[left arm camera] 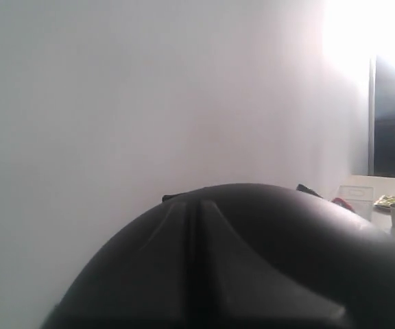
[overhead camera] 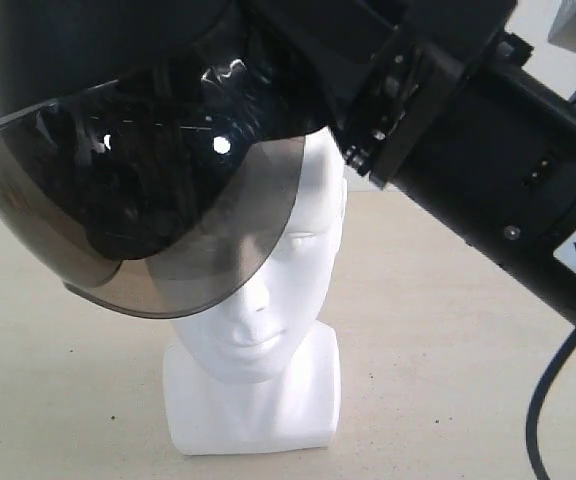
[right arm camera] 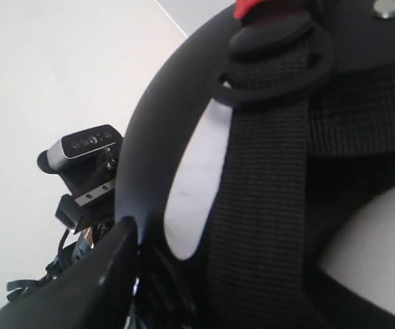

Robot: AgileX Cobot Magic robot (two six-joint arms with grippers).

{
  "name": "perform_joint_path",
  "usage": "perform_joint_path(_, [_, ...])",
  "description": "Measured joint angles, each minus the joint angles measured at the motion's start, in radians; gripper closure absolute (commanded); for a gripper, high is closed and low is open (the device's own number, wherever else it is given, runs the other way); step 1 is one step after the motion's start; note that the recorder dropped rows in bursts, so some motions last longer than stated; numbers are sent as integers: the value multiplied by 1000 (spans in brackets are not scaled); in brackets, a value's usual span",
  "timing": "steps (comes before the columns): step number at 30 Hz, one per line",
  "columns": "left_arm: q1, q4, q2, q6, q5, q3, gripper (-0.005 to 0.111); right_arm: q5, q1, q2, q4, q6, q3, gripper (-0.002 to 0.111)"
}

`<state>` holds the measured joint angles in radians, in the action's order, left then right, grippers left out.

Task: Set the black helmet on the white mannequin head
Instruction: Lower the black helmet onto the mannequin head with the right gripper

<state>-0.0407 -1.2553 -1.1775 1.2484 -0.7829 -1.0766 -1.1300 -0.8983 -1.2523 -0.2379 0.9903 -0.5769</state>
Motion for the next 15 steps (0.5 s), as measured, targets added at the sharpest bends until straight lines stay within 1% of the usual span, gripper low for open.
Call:
perform_joint_path(6, [0, 20, -45, 24, -63, -4, 102, 11, 0, 20, 38, -35, 23, 108])
perform_joint_path(15, [-17, 11, -81, 21, -63, -10, 102, 25, 0, 23, 101, -86, 61, 108])
